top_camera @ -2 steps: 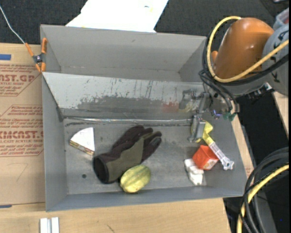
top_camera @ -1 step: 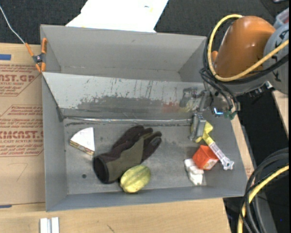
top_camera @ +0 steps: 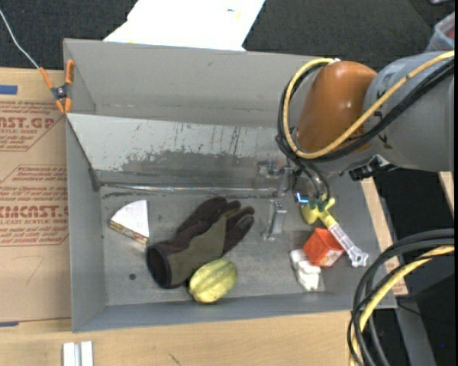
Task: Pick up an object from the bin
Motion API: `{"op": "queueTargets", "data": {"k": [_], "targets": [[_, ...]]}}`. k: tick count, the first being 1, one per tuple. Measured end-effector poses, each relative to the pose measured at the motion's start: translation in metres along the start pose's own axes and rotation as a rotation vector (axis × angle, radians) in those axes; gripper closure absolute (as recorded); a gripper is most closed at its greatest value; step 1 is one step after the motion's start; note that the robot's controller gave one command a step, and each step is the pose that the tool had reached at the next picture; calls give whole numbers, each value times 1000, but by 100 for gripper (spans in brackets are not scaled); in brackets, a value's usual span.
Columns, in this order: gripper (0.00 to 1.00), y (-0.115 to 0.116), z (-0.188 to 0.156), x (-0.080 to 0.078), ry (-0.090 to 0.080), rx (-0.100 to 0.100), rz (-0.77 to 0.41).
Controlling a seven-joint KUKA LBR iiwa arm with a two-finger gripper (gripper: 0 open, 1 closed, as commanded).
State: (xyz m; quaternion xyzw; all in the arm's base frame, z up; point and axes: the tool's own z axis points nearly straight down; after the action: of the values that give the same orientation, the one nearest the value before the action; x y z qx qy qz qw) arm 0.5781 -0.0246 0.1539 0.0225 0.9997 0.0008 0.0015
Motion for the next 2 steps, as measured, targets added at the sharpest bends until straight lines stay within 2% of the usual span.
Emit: {"op": "queueTargets", "data": {"k": [1,2], "targets": [[0,0,5,44,6,1,107],[0,62,69,28,0,-1,70]]}}
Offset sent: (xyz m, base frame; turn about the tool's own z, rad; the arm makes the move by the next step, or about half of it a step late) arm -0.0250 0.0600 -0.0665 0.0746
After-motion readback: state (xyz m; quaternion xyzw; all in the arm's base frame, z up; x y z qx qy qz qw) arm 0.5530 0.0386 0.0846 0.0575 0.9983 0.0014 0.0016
